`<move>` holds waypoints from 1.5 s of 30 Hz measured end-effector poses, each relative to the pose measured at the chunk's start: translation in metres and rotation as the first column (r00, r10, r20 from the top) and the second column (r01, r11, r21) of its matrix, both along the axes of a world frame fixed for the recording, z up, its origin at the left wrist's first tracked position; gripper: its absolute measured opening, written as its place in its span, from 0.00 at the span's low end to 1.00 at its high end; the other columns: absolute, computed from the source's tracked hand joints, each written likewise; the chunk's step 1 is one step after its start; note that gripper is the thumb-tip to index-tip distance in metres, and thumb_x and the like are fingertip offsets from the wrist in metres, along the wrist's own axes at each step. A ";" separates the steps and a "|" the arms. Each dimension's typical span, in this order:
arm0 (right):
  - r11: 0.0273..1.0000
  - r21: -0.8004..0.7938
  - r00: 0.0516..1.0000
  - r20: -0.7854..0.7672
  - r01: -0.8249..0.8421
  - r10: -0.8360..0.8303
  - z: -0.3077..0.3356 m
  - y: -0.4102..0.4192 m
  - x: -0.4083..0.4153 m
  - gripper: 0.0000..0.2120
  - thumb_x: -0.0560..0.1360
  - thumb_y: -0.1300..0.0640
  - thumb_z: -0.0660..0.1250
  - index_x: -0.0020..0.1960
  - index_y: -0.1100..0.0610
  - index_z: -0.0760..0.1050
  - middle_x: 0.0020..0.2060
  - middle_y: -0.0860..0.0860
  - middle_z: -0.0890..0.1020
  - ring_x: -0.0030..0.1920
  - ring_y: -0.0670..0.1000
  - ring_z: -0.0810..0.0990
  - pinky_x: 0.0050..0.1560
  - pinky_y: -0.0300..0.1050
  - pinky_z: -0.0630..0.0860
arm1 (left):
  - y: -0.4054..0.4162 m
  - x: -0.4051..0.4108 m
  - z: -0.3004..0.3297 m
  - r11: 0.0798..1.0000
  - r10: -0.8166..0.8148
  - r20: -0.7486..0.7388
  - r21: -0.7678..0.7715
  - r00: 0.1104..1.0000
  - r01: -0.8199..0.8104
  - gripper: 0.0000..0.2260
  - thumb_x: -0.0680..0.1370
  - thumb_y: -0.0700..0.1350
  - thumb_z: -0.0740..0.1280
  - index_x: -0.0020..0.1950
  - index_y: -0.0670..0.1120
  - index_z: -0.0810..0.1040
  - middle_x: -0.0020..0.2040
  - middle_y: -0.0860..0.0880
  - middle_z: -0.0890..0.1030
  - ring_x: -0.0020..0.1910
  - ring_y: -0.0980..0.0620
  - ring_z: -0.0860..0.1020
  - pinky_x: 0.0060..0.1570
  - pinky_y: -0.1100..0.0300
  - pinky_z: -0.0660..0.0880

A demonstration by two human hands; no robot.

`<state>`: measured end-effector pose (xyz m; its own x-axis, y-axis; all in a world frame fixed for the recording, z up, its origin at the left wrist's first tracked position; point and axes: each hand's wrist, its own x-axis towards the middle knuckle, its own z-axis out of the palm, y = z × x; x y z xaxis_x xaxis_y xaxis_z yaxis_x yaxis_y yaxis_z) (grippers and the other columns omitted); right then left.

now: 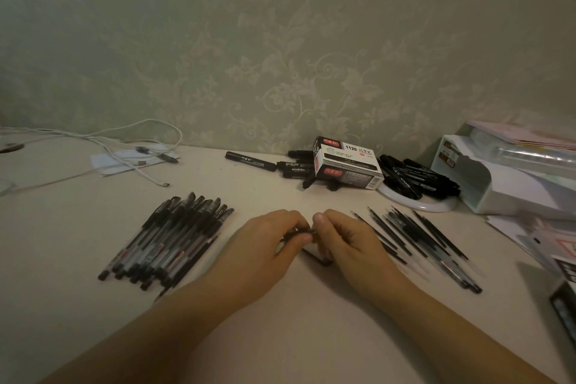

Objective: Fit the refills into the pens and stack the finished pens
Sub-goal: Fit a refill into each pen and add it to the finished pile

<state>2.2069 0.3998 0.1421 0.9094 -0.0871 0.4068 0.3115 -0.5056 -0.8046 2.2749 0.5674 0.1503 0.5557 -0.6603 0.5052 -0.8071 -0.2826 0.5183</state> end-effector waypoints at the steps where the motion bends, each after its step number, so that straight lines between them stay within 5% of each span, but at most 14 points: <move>1: 1.000 -0.012 1.000 0.000 0.006 -0.006 0.000 0.000 -0.001 0.13 0.79 0.40 0.60 0.41 0.45 0.75 0.33 0.44 0.77 0.35 0.43 0.75 0.37 0.37 0.72 | 0.000 0.001 0.000 1.000 0.011 -0.009 -0.008 1.000 -0.011 0.06 0.80 0.50 0.63 0.51 0.51 0.78 0.44 0.56 0.80 0.44 0.59 0.78 0.44 0.56 0.76; 6: 0.999 -0.049 1.000 -0.004 -0.004 0.004 0.000 -0.003 -0.002 0.08 0.81 0.47 0.63 0.45 0.48 0.76 0.35 0.45 0.78 0.37 0.46 0.76 0.39 0.44 0.77 | 0.000 0.001 0.000 1.000 -0.004 -0.018 -0.010 1.000 0.004 0.06 0.80 0.50 0.63 0.52 0.52 0.78 0.43 0.56 0.79 0.43 0.58 0.77 0.43 0.58 0.75; 11: 1.000 -0.006 1.000 0.014 0.001 -0.001 0.001 0.000 -0.001 0.17 0.79 0.42 0.60 0.35 0.50 0.72 0.28 0.45 0.72 0.31 0.44 0.70 0.34 0.40 0.69 | -0.001 0.000 -0.001 1.000 -0.019 0.001 -0.015 1.000 0.019 0.05 0.79 0.50 0.65 0.51 0.51 0.78 0.44 0.55 0.79 0.44 0.57 0.77 0.44 0.54 0.75; 14: 0.999 -0.035 1.000 0.006 0.013 -0.013 0.002 0.001 -0.002 0.12 0.79 0.41 0.61 0.42 0.46 0.75 0.34 0.45 0.78 0.36 0.45 0.75 0.37 0.42 0.74 | -0.001 0.001 -0.002 1.000 -0.009 -0.018 -0.017 1.000 0.009 0.05 0.79 0.50 0.64 0.51 0.52 0.78 0.44 0.57 0.80 0.45 0.59 0.78 0.45 0.57 0.77; 20: 0.997 -0.077 1.000 0.008 -0.006 0.007 0.002 -0.001 -0.003 0.10 0.82 0.52 0.62 0.43 0.50 0.76 0.34 0.45 0.76 0.36 0.44 0.73 0.38 0.39 0.71 | -0.001 0.000 -0.001 1.000 -0.015 -0.002 -0.014 1.000 0.015 0.05 0.79 0.50 0.65 0.50 0.51 0.78 0.42 0.56 0.78 0.42 0.59 0.76 0.42 0.58 0.75; 32: 0.998 -0.059 1.000 -0.025 0.008 -0.010 0.003 -0.002 -0.002 0.13 0.81 0.49 0.61 0.41 0.54 0.75 0.31 0.47 0.73 0.34 0.44 0.70 0.36 0.40 0.67 | 0.000 0.001 0.005 0.998 0.039 0.159 0.032 0.987 -0.044 0.05 0.79 0.51 0.65 0.49 0.51 0.77 0.42 0.54 0.76 0.41 0.56 0.74 0.41 0.55 0.73; 36: 0.997 -0.034 0.998 0.005 0.066 -0.066 0.004 0.002 -0.003 0.15 0.76 0.40 0.60 0.45 0.49 0.77 0.35 0.48 0.78 0.36 0.45 0.74 0.38 0.40 0.72 | 0.000 0.001 0.003 0.998 0.055 0.124 0.018 0.991 -0.058 0.04 0.79 0.51 0.64 0.50 0.53 0.76 0.43 0.57 0.76 0.43 0.59 0.74 0.40 0.64 0.72; 40: 0.926 -0.222 0.949 0.001 0.306 -0.314 0.000 -0.001 -0.001 0.19 0.70 0.28 0.60 0.47 0.43 0.74 0.41 0.42 0.77 0.43 0.42 0.74 0.37 0.34 0.70 | 0.003 0.007 -0.002 0.991 0.133 0.030 -0.010 0.991 -0.132 0.04 0.79 0.52 0.63 0.51 0.55 0.75 0.45 0.58 0.77 0.45 0.62 0.75 0.41 0.67 0.71; 45: 0.829 -0.484 0.941 -0.034 0.279 -0.336 -0.010 -0.004 0.004 0.11 0.73 0.37 0.67 0.44 0.44 0.74 0.43 0.41 0.72 0.44 0.40 0.71 0.41 0.36 0.66 | 0.007 0.016 -0.003 0.978 0.210 -0.003 -0.021 0.978 -0.210 0.04 0.80 0.49 0.63 0.51 0.52 0.76 0.43 0.57 0.76 0.43 0.60 0.74 0.42 0.65 0.72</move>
